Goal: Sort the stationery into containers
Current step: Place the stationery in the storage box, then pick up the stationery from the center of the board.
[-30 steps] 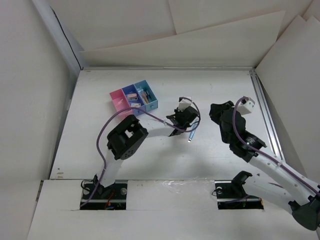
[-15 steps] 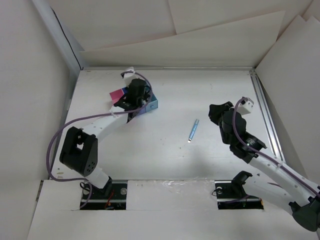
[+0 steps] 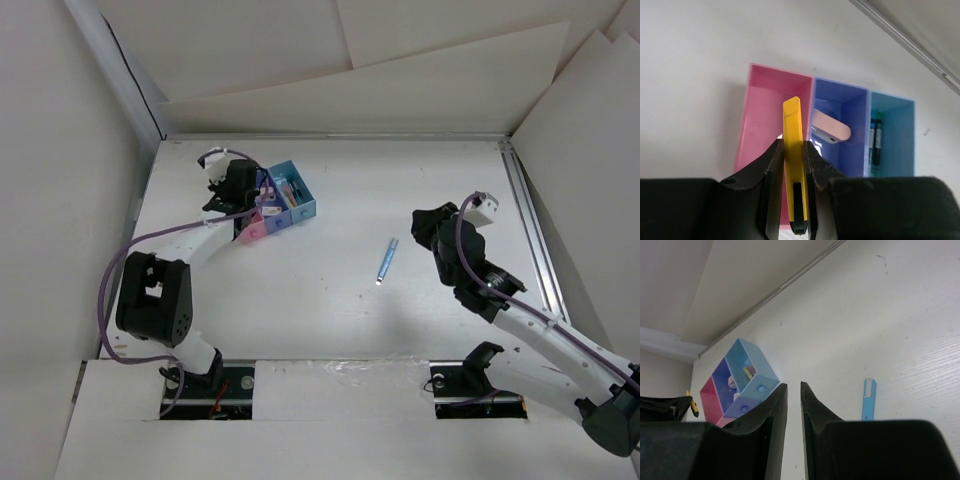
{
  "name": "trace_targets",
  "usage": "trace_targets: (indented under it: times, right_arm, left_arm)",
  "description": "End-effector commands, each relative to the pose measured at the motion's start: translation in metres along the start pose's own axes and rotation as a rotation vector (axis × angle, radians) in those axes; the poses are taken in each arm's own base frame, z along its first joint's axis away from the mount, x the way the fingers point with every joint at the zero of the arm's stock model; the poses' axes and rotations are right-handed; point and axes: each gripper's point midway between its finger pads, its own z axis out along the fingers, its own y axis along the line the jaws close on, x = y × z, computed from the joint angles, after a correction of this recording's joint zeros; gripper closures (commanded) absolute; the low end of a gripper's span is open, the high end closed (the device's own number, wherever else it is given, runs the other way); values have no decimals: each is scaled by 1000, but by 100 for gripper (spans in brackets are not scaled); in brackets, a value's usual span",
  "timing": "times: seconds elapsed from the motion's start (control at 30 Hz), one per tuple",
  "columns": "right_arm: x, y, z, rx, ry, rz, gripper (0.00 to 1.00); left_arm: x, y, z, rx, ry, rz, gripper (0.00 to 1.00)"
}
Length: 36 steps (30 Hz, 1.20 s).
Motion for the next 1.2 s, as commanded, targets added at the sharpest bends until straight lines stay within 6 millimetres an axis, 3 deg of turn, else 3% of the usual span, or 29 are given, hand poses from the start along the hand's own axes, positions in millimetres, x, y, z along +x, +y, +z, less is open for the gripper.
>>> trace_targets:
  times: [0.0, 0.17, 0.27, 0.3, 0.33, 0.37, 0.43, 0.63, 0.7, 0.83, 0.87, 0.93, 0.97, 1.07, 1.1, 1.17]
  right_arm:
    - [-13, 14, -1, -45, -31, 30, 77]
    - [-20, 15, -4, -50, -47, 42, 77]
    - [-20, 14, -4, -50, -47, 32, 77]
    - [-20, 14, -4, -50, -47, 32, 77]
    - [-20, 14, -4, -50, -47, 32, 77]
    - [-20, 14, -4, -50, -47, 32, 77]
    - [-20, 14, -4, -50, -47, 32, 77]
    - [-18, 15, -4, -56, -41, 32, 77]
    - [-18, 15, -4, -56, -41, 32, 77]
    - [-20, 14, -4, -50, -47, 32, 77]
    - [-20, 14, -4, -50, -47, 32, 77]
    - [-20, 14, -4, -50, -47, 32, 77]
    - [-20, 14, -4, -50, -47, 32, 77]
    - [-21, 13, -4, -43, -54, 23, 77]
    - [-22, 12, -3, -37, -61, 24, 74]
    - [-22, 12, -3, -37, -61, 24, 72]
  left_arm:
    - [4, 21, 9, -108, -16, 32, 96]
    - [27, 29, 27, -165, 31, 85, 95]
    - [30, 30, 28, -170, 36, 90, 83]
    - [29, 29, 29, -165, 31, 85, 76]
    - [27, 28, 27, -155, 18, 73, 62]
    - [25, 28, 23, -141, 16, 65, 57]
    - [20, 27, 19, -126, -2, 48, 55]
    - [-5, -26, -30, 86, -86, 26, 52]
    - [-3, -47, -46, 200, -71, 17, 52]
    - [40, -95, -82, 360, -7, 124, 53]
    - [63, -116, -103, 428, 22, 179, 53]
    - [93, -134, -122, 481, 65, 245, 53]
    - [126, -151, -139, 527, 109, 303, 53]
    - [179, -172, -155, 559, 173, 408, 52]
    - [199, -180, -170, 591, 194, 444, 50]
    - [232, -184, -173, 596, 224, 512, 44]
